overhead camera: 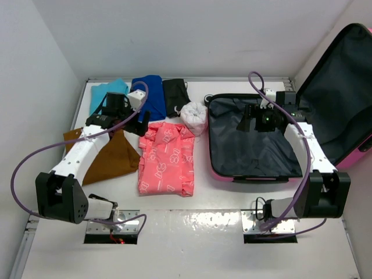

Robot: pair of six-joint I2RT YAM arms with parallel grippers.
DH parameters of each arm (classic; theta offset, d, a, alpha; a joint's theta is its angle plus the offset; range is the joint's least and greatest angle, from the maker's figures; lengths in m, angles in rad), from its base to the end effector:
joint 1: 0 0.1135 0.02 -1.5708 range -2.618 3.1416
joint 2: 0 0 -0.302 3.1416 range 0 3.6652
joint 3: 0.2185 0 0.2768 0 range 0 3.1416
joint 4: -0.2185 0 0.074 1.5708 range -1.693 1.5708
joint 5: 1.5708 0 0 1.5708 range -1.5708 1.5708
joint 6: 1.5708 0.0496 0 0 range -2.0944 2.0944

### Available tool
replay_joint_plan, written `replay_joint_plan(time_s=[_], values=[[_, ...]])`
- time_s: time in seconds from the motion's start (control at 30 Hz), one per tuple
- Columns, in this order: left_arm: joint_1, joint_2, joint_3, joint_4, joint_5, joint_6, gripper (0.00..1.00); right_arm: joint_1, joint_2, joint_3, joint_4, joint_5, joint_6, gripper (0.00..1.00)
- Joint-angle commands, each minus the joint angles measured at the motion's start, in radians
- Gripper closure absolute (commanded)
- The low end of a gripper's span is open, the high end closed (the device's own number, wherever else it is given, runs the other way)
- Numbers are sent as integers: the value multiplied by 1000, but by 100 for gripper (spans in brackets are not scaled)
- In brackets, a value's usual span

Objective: Pack the luggage

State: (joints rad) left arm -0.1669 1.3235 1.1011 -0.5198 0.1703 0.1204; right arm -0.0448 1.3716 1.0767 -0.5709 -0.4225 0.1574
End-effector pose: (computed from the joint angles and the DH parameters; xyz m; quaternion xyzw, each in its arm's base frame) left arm 0.3077 -0.0604 0.3222 0.1645 0.8978 -0.0872 0.3992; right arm 0.3141 0.0063 0.2976 0.0206 0.9203 0.2155 0.3260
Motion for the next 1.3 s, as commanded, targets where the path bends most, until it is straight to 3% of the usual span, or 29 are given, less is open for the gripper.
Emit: replay_joint_plan(time_s=[0.0,0.13,0.3,0.53,0.7,0.9,0.97,1.07,1.1,1.2,1.27], values=[[-13,0,22,-43,130,116,5,-1,-29,-4,0,-12,-24,2],[0,22,69,-54,319,329,1,-1,-14,32,-62,-24,-64,2],[-11,244,230,-111,426,543,1,-1,17,100,-148,-68,-119,2],[-55,580,443,-125,481,626,1,0,30,150,-201,-76,-147,0],[-89,700,511,-134,482,682,1,2,46,203,-237,-73,-182,0],[-131,755,470,-152,482,774,1,2,61,241,-254,-82,-183,0],[-131,755,447,-177,482,814,6,8,60,247,-254,-96,-180,0],[-131,766,418,-203,482,857,23,19,72,265,-250,-121,-165,0],[-131,778,407,-212,482,867,39,29,75,267,-244,-125,-130,0],[-102,787,407,-272,540,933,65,37,84,267,-215,-157,-84,0],[-76,769,407,-293,592,969,71,75,87,261,-170,-173,-59,0]])
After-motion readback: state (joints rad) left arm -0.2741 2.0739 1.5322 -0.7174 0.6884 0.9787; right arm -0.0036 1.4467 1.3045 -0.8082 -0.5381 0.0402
